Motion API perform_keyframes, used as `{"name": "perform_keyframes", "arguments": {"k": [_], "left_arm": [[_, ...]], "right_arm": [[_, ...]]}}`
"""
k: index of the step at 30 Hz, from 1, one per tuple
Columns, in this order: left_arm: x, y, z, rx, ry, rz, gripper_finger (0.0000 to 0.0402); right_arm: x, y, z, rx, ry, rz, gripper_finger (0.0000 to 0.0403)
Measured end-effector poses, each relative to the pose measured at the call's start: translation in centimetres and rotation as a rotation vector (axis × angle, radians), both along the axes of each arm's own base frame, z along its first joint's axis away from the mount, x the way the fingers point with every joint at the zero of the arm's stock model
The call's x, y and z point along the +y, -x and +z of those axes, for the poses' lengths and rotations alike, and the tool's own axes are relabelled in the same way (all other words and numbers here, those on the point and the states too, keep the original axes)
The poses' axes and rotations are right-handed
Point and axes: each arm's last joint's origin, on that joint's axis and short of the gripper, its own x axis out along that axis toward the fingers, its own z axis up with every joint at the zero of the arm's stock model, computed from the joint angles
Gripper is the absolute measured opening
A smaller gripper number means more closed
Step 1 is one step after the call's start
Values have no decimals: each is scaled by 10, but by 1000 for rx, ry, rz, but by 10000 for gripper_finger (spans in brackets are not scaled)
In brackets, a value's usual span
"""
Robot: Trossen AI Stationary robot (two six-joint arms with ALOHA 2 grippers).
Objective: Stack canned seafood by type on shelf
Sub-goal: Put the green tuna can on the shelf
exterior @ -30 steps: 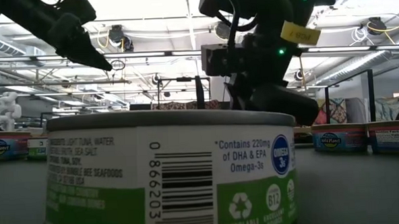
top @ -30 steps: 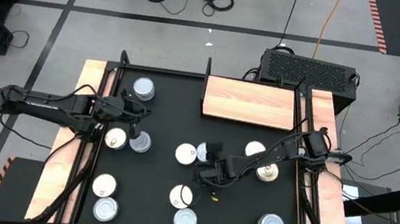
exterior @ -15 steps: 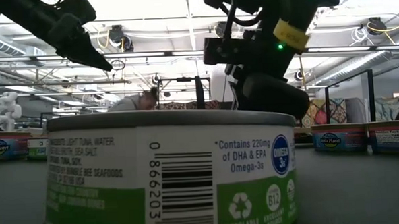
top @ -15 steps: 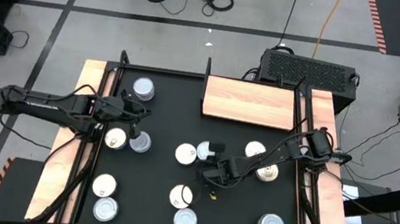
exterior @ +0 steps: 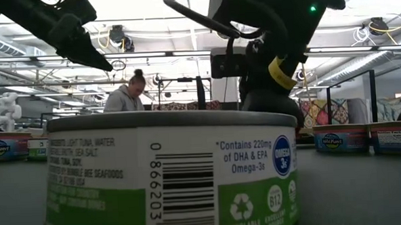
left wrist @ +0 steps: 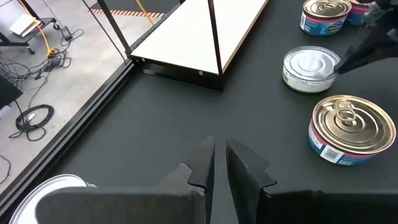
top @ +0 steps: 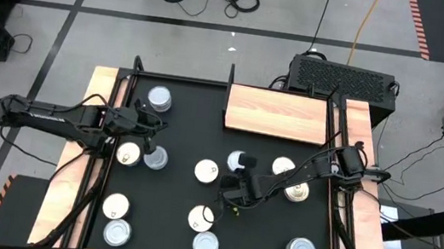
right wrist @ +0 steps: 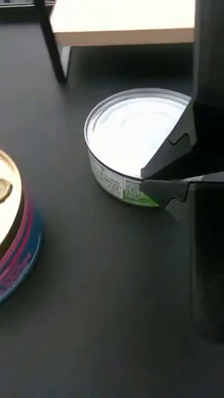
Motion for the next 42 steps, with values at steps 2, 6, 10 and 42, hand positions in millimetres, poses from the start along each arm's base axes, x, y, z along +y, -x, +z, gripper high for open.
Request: {"name": "perform_keyframes", "arguments": {"k": [2,6,10,42], "left_arm": [[0,0,0,0,0,0,46],[0,0,0,0,0,1,46],[0,0,0,0,-8,12,46],[2,0,2,-16,-29,38,46]], "right_arm": [[-1,0,2,6,11,-4,0],[-1,-1,3,-2,30,-7,0],[-1,-3,10,7,46,-9,0],[-98,7,50,95,152,-281,0]]}}
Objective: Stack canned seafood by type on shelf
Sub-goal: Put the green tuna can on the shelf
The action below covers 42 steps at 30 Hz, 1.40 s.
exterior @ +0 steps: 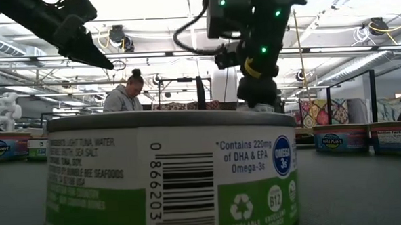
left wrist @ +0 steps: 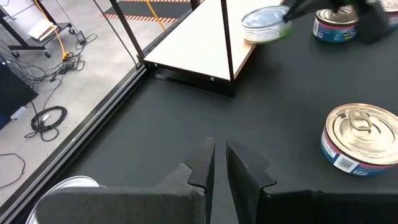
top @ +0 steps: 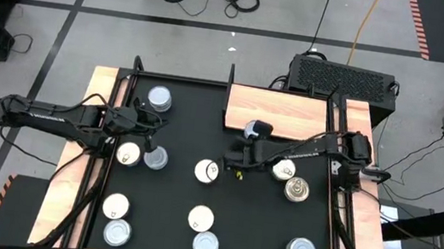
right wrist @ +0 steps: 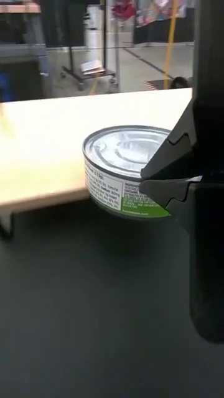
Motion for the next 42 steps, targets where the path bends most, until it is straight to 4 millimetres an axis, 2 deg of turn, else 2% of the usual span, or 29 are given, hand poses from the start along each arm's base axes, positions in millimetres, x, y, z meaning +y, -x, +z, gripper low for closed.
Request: {"name": "perform_keyframes", "arguments": {"k": [4,10,23,29,42], "left_arm": [[0,0,0,0,1,1,46],[0,0,0,-3,3,6,46],[1,-2,-1,8,-13,37,46],[1,-8,-5,32,-13,38,46],[2,-17,-9,19,26,63,46]], "right_arm": [[-22,4,-1,34,-3,-61,0],[-50,20,-17,69,-25,-146,0],[-106,65,-15,-17,-63,-191,0],[-125,65,-13,-42,-81,-149,0],[-152,65,-10,-92,-72,-116,0]]}}
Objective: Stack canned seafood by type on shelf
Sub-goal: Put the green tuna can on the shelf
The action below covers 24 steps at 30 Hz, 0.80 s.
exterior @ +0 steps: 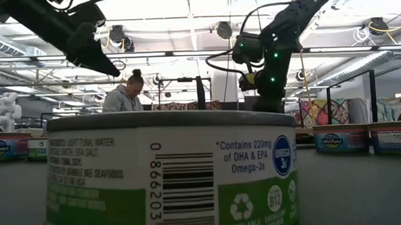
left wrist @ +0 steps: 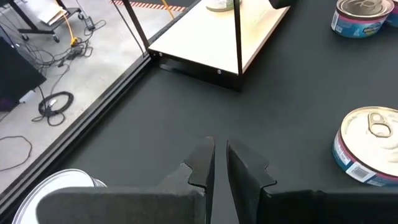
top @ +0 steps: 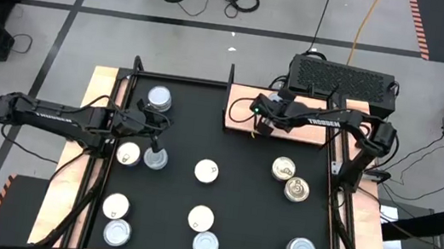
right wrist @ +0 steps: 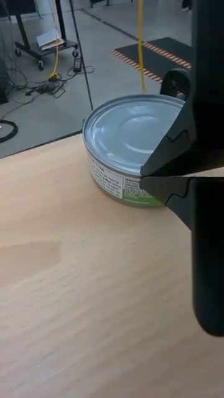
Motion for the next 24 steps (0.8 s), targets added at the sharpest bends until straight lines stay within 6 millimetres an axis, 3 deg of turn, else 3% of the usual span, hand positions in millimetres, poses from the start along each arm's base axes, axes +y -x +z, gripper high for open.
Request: {"name": "perform_keyframes", "arguments": {"k": [24], "left_arm": [[0,0,0,3,-5,7,46]], "right_arm": [[-1,-4,2,-13,12,52,11]]}}
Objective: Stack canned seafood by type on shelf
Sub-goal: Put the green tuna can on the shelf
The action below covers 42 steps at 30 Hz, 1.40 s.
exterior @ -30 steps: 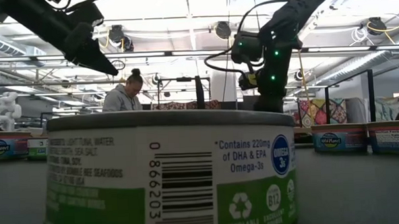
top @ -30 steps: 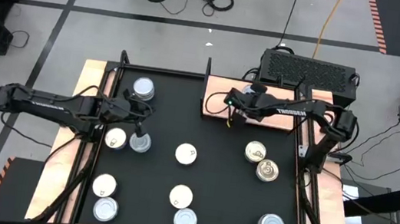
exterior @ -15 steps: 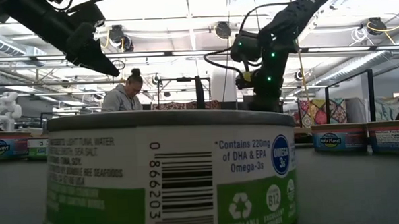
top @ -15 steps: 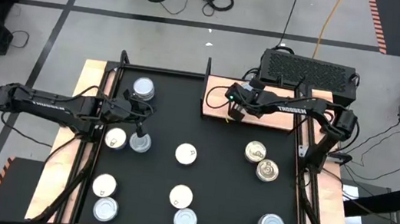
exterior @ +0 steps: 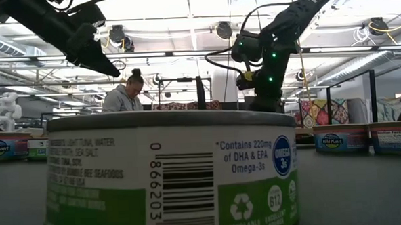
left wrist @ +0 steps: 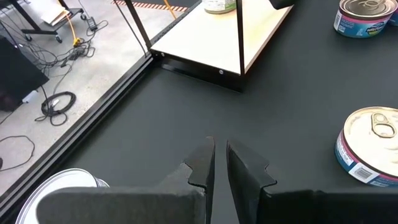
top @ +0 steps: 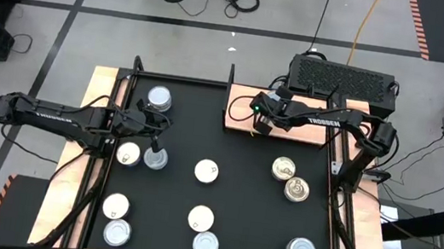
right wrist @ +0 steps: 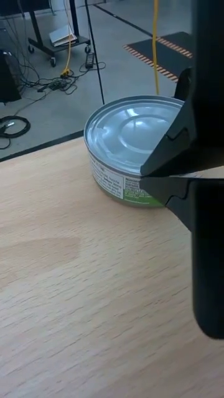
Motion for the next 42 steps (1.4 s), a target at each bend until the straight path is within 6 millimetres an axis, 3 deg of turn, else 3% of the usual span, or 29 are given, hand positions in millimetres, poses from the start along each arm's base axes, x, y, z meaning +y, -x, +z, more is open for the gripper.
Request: {"name": "perform_keyframes", "arguments": {"k": [12,18,24,30,35,38,42], "left_arm": [[0,0,0,1,-1,0,46],[0,0,0,5,-7,-5,46],[-1,0,0,5,11,-32,46],[-3,-1,-1,3,63,-110,46],[-6,-2,-2,27,72,-243,45],[-9,-3,-2,37,84,-340,45],[-11,-3,-2,32,124,-412,45]], "right_arm": [[11,-5,2,25,6,58,96],[20,-14,27,61,-5,105,127],[39,-24,66,40,-68,69,139],[69,-27,103,-130,-457,-36,138],[100,-27,108,-197,-787,-198,135],[130,-28,108,-151,-843,-207,135],[178,-25,109,-151,-781,-233,135]]}}
